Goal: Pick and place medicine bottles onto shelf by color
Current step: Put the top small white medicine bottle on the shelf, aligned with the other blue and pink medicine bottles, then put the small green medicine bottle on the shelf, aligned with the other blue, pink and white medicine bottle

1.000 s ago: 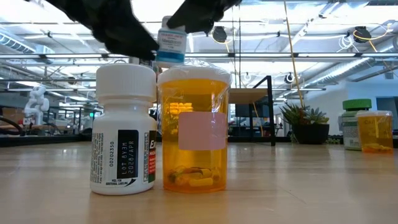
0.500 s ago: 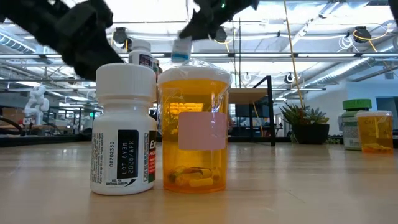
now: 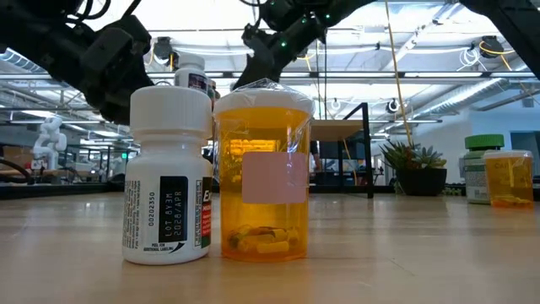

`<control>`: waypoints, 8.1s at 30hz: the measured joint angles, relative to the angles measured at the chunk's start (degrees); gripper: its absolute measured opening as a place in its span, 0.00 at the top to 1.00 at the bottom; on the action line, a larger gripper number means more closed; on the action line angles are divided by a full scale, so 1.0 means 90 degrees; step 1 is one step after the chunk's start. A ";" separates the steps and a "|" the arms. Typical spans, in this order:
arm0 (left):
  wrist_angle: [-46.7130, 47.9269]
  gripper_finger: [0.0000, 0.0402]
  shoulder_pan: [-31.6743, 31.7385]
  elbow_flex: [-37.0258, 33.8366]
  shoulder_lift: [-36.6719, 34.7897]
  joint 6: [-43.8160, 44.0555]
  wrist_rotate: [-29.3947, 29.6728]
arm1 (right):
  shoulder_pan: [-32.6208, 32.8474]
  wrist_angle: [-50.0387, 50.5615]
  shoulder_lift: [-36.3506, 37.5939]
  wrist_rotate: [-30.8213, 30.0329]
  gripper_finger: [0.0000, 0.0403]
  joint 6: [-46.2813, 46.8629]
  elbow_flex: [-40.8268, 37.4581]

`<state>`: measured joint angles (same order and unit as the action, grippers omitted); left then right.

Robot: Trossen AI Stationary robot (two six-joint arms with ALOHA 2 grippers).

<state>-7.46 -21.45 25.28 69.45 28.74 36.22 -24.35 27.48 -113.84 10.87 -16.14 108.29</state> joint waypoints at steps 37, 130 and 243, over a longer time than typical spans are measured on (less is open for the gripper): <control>0.0358 0.09 -0.0149 0.0007 -0.0472 0.0035 -0.0168 | 0.0401 0.0442 0.0900 0.0095 0.43 0.0002 -0.0032; -0.4034 0.09 0.0406 0.0784 0.3001 -0.3029 -0.1186 | 0.2563 -0.2222 0.3466 -0.0029 0.50 0.7466 -0.6235; -0.3158 0.17 0.0389 -0.0216 0.1741 -0.1919 -0.2212 | 0.3416 -0.4020 0.2089 -0.1279 0.51 0.2167 -0.4660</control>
<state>-35.88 -17.96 23.33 85.12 11.47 16.32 6.39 -8.70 -95.04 -0.64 3.36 66.36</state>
